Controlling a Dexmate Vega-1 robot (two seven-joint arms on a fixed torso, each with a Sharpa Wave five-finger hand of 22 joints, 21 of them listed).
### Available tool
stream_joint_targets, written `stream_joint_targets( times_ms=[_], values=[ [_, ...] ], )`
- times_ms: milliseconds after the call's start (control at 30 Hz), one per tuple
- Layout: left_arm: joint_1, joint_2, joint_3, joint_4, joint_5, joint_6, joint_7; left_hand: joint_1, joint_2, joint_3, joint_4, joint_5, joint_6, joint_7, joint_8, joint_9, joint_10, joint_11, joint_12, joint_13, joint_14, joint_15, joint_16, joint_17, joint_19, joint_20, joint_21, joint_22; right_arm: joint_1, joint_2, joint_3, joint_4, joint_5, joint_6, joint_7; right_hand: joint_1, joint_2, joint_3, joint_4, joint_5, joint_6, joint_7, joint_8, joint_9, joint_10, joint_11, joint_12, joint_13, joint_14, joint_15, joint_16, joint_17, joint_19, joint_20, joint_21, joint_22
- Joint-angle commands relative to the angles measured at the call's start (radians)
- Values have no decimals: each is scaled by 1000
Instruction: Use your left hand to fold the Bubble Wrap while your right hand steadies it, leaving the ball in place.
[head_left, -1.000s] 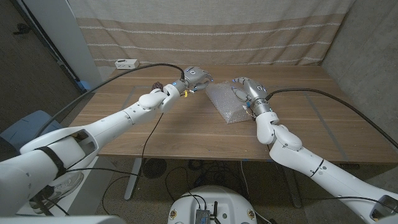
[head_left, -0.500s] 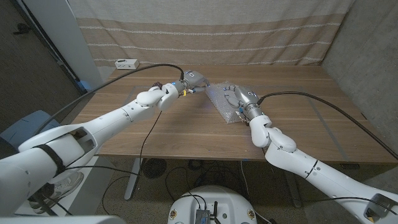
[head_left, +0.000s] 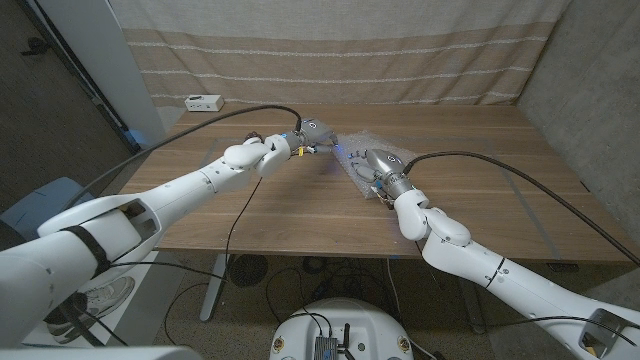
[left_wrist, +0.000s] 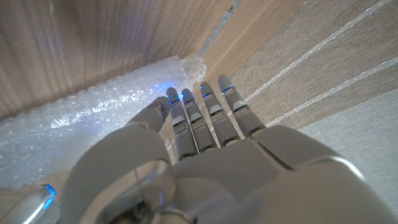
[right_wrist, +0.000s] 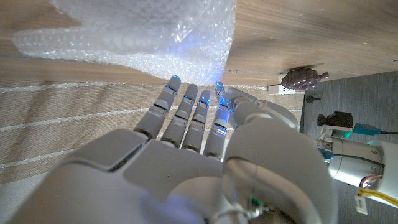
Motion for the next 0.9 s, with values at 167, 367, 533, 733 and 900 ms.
stream_joint_targets(
  times_ms=[167,367,533,733,900],
  values=[
    [-44,-37,39,69,-2,-28,-75,-98,9,16,95,-7,-60,23,-16,2,-66,23,-25,-1,-82,-26,-9,4,-50,6,-31,2,19,9,-21,28,22,27,56,14,3,17,8,5,21,7,9,3,19,4,8,2,14,-57,8,5,17,-3,10,3],
    [-71,-61,53,109,-35,-44,-143,-159,1,18,153,-5,-115,29,-16,2,-107,33,-23,-1,-133,-8,-6,6,-84,9,-52,3,26,17,-17,42,46,16,75,0,-5,16,26,2,16,6,2,3,11,11,2,2,8,-47,3,5,15,5,10,3],
    [-87,-71,67,129,-54,-61,-179,-214,-13,3,193,-3,-80,38,0,1,-70,34,-5,0,-91,-4,11,6,-50,16,-44,4,34,16,-18,51,73,4,107,-12,-11,13,37,-1,14,11,-1,3,12,15,0,2,13,-40,3,5,18,12,11,3],
    [-92,-71,76,130,-58,-60,-190,-254,-15,1,210,3,-28,46,13,0,-18,36,11,-1,-43,-11,18,3,-31,21,-43,3,47,15,-13,71,129,13,143,-30,-17,13,52,-2,15,26,-7,3,28,37,1,2,52,-23,10,-1,45,30,23,4],
    [-93,-67,81,125,-53,-54,-184,-265,-15,2,212,4,-15,43,15,-1,-11,33,11,-1,-35,-10,17,2,-30,21,-45,3,57,13,-13,81,158,18,159,-38,-17,17,58,-2,12,34,-12,3,29,41,-3,2,89,-15,18,-6,84,31,39,4]
  ],
)
